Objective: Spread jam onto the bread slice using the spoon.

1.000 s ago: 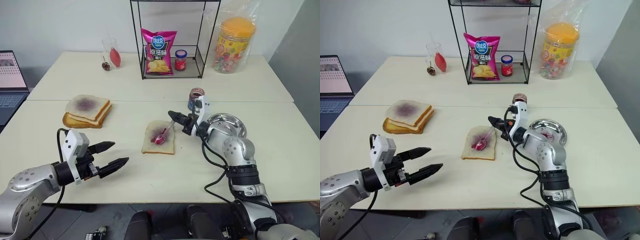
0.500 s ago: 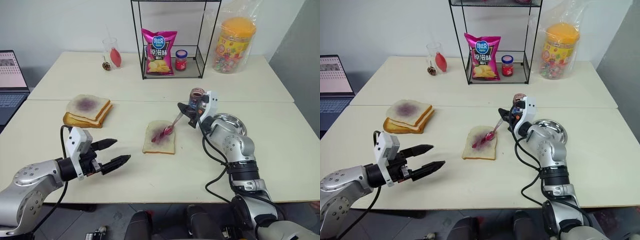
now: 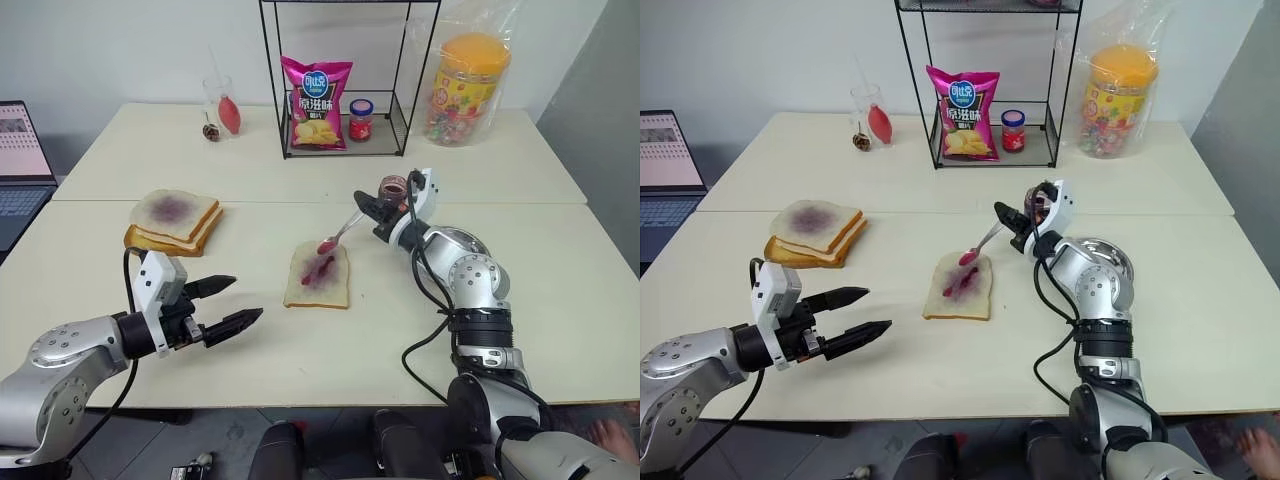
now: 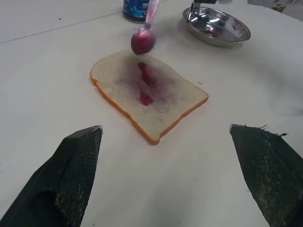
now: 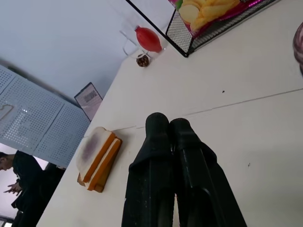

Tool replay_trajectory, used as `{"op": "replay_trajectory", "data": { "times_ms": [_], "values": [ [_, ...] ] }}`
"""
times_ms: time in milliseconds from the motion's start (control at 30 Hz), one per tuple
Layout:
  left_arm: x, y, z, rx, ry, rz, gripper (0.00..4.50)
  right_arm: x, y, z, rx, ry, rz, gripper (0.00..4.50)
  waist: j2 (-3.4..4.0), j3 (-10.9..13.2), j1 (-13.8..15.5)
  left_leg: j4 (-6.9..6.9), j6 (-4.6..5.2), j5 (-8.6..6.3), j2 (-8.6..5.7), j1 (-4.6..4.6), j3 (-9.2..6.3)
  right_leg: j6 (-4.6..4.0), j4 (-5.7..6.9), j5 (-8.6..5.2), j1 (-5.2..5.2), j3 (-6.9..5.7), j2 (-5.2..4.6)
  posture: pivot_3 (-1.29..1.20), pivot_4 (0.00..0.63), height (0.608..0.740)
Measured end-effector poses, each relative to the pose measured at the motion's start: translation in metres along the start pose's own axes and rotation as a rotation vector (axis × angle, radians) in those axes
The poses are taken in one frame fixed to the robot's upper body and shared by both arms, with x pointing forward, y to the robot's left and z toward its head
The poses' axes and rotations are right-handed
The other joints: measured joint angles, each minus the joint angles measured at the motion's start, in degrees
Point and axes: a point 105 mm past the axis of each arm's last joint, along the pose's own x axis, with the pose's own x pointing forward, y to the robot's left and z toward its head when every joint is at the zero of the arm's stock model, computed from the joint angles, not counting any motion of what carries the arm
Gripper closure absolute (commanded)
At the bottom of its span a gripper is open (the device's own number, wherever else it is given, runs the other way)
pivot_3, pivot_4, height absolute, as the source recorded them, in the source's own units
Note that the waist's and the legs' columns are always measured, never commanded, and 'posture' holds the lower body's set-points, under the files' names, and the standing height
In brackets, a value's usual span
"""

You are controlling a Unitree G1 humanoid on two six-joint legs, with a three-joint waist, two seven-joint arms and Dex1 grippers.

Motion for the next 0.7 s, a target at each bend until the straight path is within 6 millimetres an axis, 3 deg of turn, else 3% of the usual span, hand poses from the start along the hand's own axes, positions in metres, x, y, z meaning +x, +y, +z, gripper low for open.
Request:
{"op": "replay_trajectory", "data": {
  "times_ms": [167, 433, 567, 700],
  "values": [
    [0.001, 0.001, 0.000, 0.000, 0.000, 0.000, 0.00, -0.002, -0.011, -0.011, -0.038, 0.045, -0.040, 4.45, 0.00, 0.0, 0.0, -0.01, 0.00, 0.00, 0.00, -0.01, -0.01, 0.01, 0.00, -0.01, 0.00, 0.00, 0.00, 0.00, 0.150, 0.740],
    [0.000, 0.004, -0.001, -0.004, 0.003, 0.010, 0.00, -0.018, -0.023, 0.004, -0.089, 0.033, -0.061, 4.45, 0.00, 0.0, 0.1, 0.02, 0.00, 0.00, 0.00, -0.01, -0.01, 0.02, 0.00, 0.00, 0.02, 0.00, 0.00, 0.00, 0.150, 0.740],
    [0.001, 0.004, -0.001, -0.002, 0.005, 0.008, 0.00, -0.021, -0.023, 0.006, -0.057, 0.034, -0.061, 4.45, 0.00, 0.0, 0.1, 0.01, 0.00, 0.00, 0.00, 0.00, -0.01, 0.02, 0.01, 0.00, 0.01, 0.00, 0.01, 0.00, 0.150, 0.740],
    [0.002, 0.004, -0.002, 0.000, 0.008, 0.006, 0.00, -0.017, -0.006, 0.004, 0.007, 0.031, -0.012, 4.45, 0.00, 0.0, 0.0, -0.01, 0.00, 0.00, 0.01, -0.01, -0.02, 0.02, 0.01, -0.01, 0.00, 0.00, 0.02, 0.00, 0.150, 0.740]
  ]
}}
